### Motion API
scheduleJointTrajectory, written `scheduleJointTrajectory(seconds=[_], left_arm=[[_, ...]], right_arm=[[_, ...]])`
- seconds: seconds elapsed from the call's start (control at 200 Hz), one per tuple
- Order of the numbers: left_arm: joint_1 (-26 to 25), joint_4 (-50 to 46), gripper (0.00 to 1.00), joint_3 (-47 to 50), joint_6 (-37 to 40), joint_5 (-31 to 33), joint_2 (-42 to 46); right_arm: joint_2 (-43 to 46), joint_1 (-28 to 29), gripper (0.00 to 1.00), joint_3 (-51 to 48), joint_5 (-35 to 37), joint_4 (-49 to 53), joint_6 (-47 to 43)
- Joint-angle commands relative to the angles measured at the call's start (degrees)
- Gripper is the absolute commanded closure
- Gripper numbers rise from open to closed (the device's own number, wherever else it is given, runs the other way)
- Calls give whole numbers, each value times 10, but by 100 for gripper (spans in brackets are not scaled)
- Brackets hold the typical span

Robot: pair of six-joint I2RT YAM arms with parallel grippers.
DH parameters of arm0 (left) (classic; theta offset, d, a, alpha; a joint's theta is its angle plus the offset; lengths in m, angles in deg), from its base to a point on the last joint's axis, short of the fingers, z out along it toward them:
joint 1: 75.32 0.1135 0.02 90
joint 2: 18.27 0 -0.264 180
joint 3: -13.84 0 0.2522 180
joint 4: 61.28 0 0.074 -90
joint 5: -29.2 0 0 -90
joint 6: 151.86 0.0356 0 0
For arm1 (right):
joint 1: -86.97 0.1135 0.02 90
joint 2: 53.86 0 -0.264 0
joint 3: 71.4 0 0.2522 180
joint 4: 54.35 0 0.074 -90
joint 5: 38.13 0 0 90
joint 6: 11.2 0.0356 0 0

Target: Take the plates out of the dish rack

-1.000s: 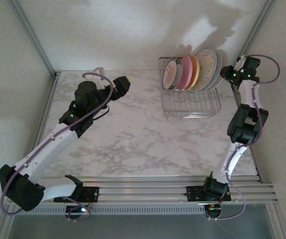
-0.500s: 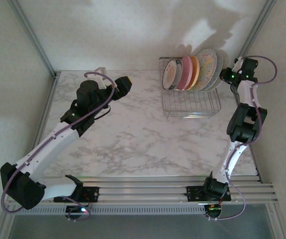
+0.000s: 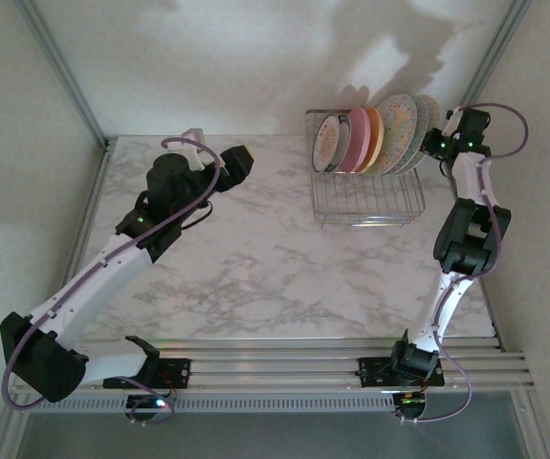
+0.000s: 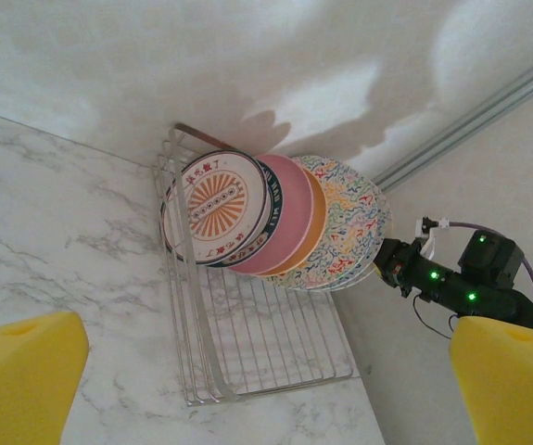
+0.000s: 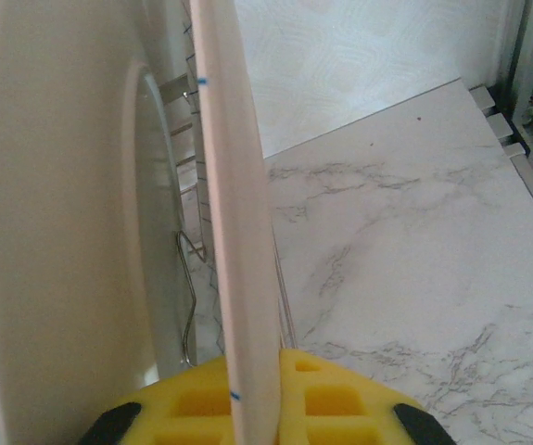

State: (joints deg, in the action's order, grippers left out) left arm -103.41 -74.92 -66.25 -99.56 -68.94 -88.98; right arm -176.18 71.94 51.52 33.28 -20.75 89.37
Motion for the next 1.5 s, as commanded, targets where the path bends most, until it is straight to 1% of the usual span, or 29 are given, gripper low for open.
scheduleJointTrajectory(seconds=[0.0,0.35,0.621,0.776,1.231,1.497], left_arm=[[-6,11,1,-15,4,1,6],[-7,71,1,-12,-6,-41,6],[-8,93,1,-13,-14,-39,8],[-8,92,0,-22,-17,-52,0],[-9,95,0,-26,-16,-56,-1],[-9,100,1,-23,-18,-60,0]], right_arm=[[40,16,100,-7,7,-17,0],[72,17,100,-19,47,-34,-11],[93,18,100,-24,66,-49,-12],[104,17,100,-26,79,-52,-14],[150,18,100,-53,133,-52,-26],[196,19,100,-106,153,-70,-19]])
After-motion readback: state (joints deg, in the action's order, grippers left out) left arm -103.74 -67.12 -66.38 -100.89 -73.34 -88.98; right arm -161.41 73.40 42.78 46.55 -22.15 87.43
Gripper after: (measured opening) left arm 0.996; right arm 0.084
